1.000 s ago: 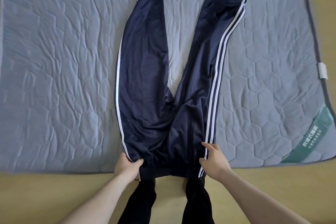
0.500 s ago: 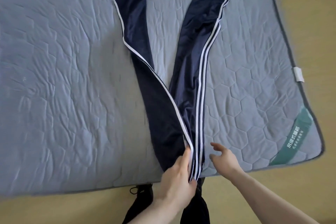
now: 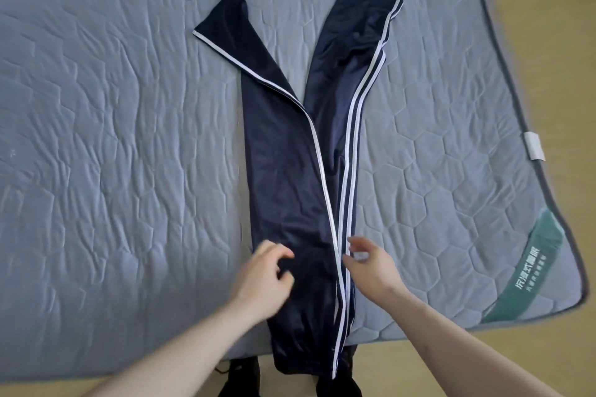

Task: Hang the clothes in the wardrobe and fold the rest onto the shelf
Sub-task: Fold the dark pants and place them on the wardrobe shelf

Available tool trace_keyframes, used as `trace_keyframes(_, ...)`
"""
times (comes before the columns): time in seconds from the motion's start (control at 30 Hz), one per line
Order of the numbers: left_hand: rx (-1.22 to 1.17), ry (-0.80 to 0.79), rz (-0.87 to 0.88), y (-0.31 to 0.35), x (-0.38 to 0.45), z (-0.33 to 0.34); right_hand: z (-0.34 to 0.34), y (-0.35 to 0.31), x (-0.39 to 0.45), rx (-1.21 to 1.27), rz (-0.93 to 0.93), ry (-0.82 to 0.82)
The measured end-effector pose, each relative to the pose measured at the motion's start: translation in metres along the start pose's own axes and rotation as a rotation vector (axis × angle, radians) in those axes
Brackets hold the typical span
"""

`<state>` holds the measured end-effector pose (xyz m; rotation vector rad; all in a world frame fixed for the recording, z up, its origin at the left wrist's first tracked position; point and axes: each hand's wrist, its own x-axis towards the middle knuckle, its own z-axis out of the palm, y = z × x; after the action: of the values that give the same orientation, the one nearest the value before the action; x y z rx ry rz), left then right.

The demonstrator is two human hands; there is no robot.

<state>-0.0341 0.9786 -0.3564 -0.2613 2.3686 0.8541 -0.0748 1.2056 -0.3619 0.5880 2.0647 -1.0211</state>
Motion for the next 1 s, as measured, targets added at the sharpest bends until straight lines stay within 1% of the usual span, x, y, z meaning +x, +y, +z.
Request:
trace_keyframes(0.03, -0.008, 0.07, -0.029, -0.01, 0.015, -0.016, 0.004, -0.012, 0.008, 0.024, -0.023, 0.014)
trace_keyframes(0.1, 0.022, 0.159, -0.09, -0.027, 0.045, -0.046, 0.01, -0.037, 0.027, 0.05, -0.059, 0.046)
trace_keyframes(0.2, 0.083, 0.209, -0.196, -0.047, 0.088, -0.082, 0.018, -0.068, 0.056, 0.008, -0.082, 0.081)
trace_keyframes(0.3, 0.113, 0.233, -0.268, -0.055, 0.127, -0.108, 0.026, -0.086, 0.082, -0.04, -0.054, 0.092)
trace_keyframes(0.4, 0.137, 0.225, -0.303, -0.051, 0.159, -0.124, 0.029, -0.095, 0.101, -0.105, -0.014, 0.126)
trace_keyframes(0.47, 0.161, 0.203, -0.323, -0.046, 0.175, -0.132, 0.027, -0.096, 0.106, -0.114, -0.029, 0.129)
trace_keyframes(0.53, 0.177, 0.189, -0.342, -0.039, 0.19, -0.138, 0.021, -0.092, 0.104, 0.007, -0.086, 0.19)
trace_keyframes(0.57, 0.183, 0.187, -0.351, -0.036, 0.198, -0.14, 0.017, -0.087, 0.1, 0.097, -0.116, 0.252)
trace_keyframes(0.63, 0.193, 0.185, -0.365, -0.031, 0.214, -0.146, 0.008, -0.073, 0.091, 0.223, -0.113, 0.356)
trace_keyframes(0.67, 0.193, 0.182, -0.373, -0.03, 0.222, -0.148, 0.004, -0.065, 0.087, 0.229, -0.088, 0.366)
trace_keyframes(0.7, 0.191, 0.181, -0.384, -0.029, 0.231, -0.15, 0.0, -0.055, 0.086, 0.201, -0.06, 0.349)
trace_keyframes(0.8, 0.166, 0.221, -0.433, -0.024, 0.258, -0.153, -0.011, -0.036, 0.091, 0.039, 0.036, 0.218)
trace_keyframes(0.87, 0.117, 0.242, -0.497, -0.019, 0.275, -0.152, -0.014, -0.036, 0.097, -0.087, 0.02, 0.182)
trace_keyframes(0.9, 0.107, 0.219, -0.533, -0.017, 0.283, -0.15, -0.015, -0.039, 0.101, -0.117, -0.012, 0.213)
trace_keyframes(1.0, 0.165, 0.098, -0.625, -0.014, 0.298, -0.139, -0.015, -0.067, 0.117, -0.113, -0.164, 0.392)
